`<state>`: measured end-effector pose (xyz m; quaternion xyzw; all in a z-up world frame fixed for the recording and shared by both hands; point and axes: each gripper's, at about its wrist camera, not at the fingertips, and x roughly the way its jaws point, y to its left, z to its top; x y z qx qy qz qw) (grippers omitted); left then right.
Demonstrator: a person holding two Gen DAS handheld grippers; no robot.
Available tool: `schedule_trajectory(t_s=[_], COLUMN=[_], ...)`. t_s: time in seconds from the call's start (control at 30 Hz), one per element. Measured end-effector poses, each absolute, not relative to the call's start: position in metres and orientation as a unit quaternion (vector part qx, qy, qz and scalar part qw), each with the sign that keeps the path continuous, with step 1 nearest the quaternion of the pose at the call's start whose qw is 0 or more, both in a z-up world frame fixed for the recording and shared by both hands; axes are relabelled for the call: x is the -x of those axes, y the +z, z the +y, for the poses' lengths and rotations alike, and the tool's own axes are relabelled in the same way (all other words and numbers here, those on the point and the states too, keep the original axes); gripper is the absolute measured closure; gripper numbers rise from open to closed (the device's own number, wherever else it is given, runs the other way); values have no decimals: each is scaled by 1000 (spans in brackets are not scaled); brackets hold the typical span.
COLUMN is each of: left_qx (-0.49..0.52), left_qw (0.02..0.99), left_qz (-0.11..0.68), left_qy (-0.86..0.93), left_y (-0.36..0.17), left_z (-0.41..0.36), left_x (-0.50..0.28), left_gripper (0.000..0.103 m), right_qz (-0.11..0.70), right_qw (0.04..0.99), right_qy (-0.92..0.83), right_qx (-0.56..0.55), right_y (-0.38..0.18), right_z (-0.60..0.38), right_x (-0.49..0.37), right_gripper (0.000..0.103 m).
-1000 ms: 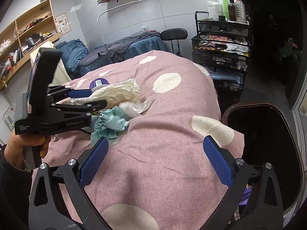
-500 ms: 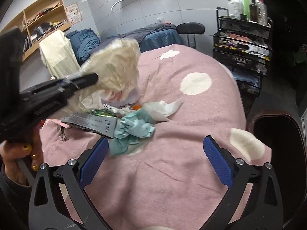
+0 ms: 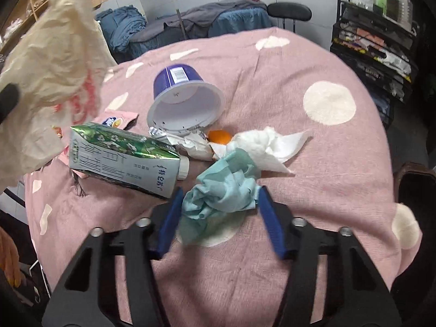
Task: Collect trash
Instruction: 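Grasp the crumpled foil wrapper with the left gripper while the right grasps the teal tissue, then carry the teal tissue into the black bin and open the right gripper while the left carries the foil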
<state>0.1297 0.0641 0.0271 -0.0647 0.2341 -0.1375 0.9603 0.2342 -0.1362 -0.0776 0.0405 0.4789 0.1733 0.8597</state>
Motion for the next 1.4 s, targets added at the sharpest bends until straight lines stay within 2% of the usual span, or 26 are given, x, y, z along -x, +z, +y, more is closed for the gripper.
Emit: schedule_trajectory(t_s=[0.03, 0.07, 0.23, 0.77, 1.13, 1.4], left_qx=[68, 74, 94, 98, 98, 93], left_qw=[960, 959, 955, 941, 926, 911], left_qz=[235, 237, 243, 260, 262, 269], left_qy=[-137, -137, -140, -195, -254, -299], left_y=[25, 23, 15, 3, 7, 5], left_z=[65, 66, 69, 33, -12, -54], left_x=[-128, -126, -122, -108, -107, -111], left_gripper=[91, 91, 91, 91, 91, 91], right_qz=[480, 478, 450, 381, 324, 312], right_qw=[858, 859, 871, 907, 936, 940], right_qy=[175, 177, 183, 145, 52, -20], right_qx=[-48, -54, -74, -104, -129, -137], right_y=[-79, -78, -69, -44, -30, -35], right_z=[-138, -140, -151, -217, -288, -338], right_x=[-234, -234, -222, -167, -131, -114], right_gripper=[71, 74, 79, 80, 80, 80])
